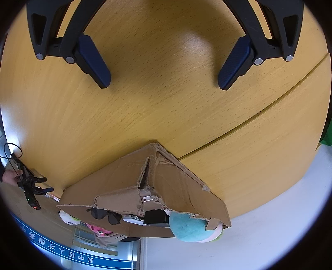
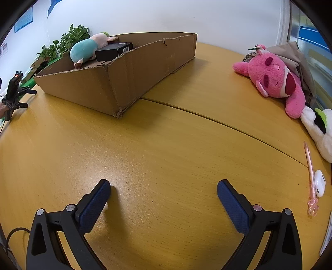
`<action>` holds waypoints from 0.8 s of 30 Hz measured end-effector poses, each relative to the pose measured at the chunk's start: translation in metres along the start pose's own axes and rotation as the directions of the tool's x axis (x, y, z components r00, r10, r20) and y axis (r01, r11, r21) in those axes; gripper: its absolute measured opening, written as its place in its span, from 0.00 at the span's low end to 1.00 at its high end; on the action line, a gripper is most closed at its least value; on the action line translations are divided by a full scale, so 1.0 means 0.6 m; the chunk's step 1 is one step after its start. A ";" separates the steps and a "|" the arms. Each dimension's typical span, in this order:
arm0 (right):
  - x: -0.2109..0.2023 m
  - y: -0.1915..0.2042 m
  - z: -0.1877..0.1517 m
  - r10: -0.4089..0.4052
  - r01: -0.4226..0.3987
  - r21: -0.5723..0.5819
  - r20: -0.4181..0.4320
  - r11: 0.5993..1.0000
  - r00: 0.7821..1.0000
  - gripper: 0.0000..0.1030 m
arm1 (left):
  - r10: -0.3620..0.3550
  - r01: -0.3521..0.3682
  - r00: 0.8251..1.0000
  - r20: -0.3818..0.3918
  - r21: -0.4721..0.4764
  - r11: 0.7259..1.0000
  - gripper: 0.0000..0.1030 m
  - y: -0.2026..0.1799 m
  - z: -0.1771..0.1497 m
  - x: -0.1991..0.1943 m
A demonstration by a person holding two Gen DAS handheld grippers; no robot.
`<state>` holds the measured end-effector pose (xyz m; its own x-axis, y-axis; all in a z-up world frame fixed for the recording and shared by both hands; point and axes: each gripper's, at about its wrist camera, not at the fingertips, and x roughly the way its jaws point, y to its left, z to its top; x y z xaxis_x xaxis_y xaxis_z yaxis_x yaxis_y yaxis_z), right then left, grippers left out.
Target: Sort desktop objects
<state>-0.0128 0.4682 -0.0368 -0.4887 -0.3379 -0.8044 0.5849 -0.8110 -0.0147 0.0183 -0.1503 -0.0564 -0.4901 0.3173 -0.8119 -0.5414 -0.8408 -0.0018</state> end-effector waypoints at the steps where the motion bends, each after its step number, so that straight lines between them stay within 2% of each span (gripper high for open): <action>1: 0.004 0.002 0.002 -0.002 0.002 0.001 0.000 1.000 1.000 1.00 | 0.000 0.000 1.000 -0.002 0.000 1.000 1.00 0.001 0.003 -0.003; 24: 0.005 0.003 -0.004 -0.004 0.004 0.002 0.003 1.000 1.000 1.00 | 0.017 -0.017 1.000 -0.001 -0.015 1.000 1.00 0.001 0.004 -0.006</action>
<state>-0.0117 0.4668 -0.0408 -0.4928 -0.3360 -0.8026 0.5817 -0.8132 -0.0167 0.0184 -0.1508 -0.0521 -0.4983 0.3025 -0.8125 -0.5226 -0.8526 0.0031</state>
